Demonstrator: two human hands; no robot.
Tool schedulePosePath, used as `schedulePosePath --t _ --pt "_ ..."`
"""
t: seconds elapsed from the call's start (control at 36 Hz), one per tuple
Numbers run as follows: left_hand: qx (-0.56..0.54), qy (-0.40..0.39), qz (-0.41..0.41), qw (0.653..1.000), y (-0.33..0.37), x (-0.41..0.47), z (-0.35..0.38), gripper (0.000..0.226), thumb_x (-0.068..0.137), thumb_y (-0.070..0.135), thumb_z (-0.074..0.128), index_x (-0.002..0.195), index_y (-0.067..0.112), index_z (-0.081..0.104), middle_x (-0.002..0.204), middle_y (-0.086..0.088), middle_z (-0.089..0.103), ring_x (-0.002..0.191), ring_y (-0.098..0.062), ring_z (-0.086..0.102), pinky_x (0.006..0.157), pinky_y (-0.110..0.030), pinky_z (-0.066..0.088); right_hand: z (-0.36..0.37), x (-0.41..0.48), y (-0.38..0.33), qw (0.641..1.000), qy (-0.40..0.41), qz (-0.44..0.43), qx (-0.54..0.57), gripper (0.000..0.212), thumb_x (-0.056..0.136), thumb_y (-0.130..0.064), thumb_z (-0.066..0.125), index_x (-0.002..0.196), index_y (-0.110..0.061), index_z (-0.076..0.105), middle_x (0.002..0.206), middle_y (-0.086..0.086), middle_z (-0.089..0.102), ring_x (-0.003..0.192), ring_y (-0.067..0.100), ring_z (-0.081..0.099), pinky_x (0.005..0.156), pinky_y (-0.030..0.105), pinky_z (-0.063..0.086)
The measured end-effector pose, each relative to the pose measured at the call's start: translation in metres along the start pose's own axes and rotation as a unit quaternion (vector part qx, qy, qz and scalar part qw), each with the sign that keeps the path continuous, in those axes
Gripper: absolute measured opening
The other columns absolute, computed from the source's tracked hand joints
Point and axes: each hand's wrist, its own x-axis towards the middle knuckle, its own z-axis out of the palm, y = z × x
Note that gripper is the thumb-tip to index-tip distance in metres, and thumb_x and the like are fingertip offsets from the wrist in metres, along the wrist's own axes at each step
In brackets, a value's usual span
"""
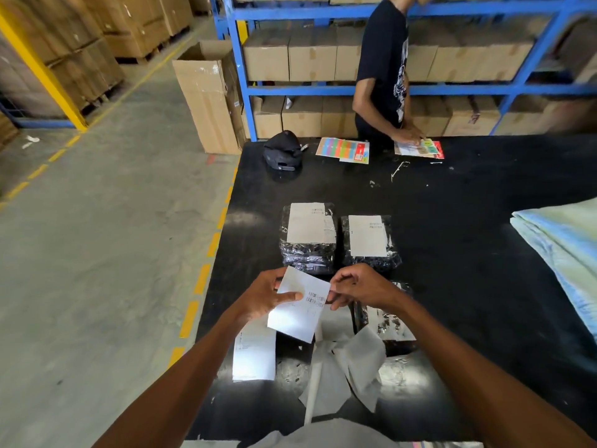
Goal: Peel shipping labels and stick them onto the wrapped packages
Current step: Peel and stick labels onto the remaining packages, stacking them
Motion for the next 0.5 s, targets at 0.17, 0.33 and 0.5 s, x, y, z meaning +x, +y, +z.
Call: schedulePosePath --t 0.17,0.33,0.5 --pt "0.005 -0.01 0.006 1.0 0.015 0.009 0.026 0.037 0.081 0.011 0.083 0.115 0.013 0.071 0.111 0.0 0.077 0.107 -0.014 0.072 0.092 -0.036 0.059 -0.021 -0.019 0.004 1.0 0.006 -0.004 -0.014 0.019 0.1 -0.011 0.063 0.102 0.006 0.07 0.097 0.016 0.078 0.084 0.034 0.078 0.064 0.027 0.058" --pt "0.003 -0.021 0.012 1.0 0.036 0.013 0.051 0.032 0.081 0.009 0.082 0.107 0.024 0.072 0.106 0.008 0.078 0.104 -0.009 0.072 0.084 -0.026 0.058 -0.049 -0.032 0.016 1.0 0.004 -0.011 0.021 0.02 0.1 -0.012 0.063 0.102 0.007 0.068 0.096 0.018 0.078 0.086 0.041 0.076 0.089 0.054 0.059" --pt "-0.001 -0.022 0.019 1.0 0.044 0.021 0.07 0.036 0.081 0.007 0.081 0.115 0.015 0.07 0.111 0.002 0.077 0.108 -0.014 0.072 0.089 -0.029 0.058 -0.069 -0.044 0.024 0.999 0.004 -0.024 0.024 0.021 0.099 -0.011 0.065 0.098 0.01 0.066 0.096 0.021 0.077 0.086 0.043 0.076 0.083 0.046 0.062"
